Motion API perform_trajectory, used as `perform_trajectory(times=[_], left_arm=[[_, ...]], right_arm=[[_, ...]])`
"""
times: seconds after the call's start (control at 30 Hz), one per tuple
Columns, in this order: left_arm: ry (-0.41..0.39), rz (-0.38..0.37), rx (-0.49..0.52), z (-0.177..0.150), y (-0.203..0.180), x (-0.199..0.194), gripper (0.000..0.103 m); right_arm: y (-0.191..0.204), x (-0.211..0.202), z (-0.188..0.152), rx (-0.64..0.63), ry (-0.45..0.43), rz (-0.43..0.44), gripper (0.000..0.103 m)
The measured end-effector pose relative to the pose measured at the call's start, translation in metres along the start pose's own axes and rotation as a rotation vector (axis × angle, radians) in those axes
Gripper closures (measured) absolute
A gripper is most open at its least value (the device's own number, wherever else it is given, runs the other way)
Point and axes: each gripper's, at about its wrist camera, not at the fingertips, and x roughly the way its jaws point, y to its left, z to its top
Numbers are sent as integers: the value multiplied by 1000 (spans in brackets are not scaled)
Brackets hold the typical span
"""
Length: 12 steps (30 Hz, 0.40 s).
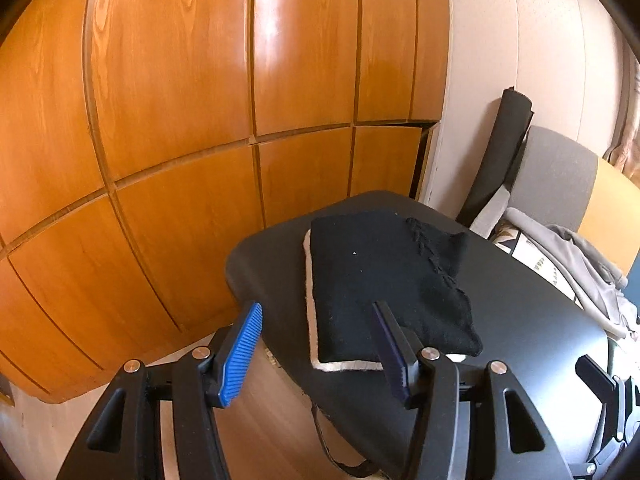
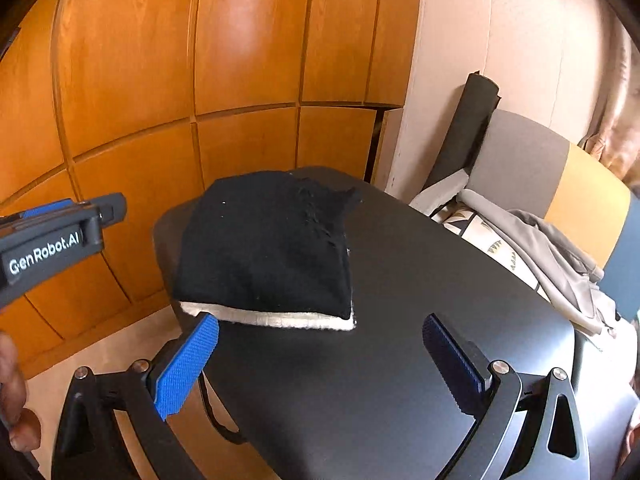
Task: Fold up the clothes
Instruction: 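Release the folded sweater and pull both tools back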
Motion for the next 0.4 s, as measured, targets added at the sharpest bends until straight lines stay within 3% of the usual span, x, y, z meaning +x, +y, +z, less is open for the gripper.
perform_trajectory(times=[0.4], left_arm=[[-61, -14, 48, -1, -14, -14, 50]], right_arm=[[-9, -9, -7, 32, -5, -8, 0]])
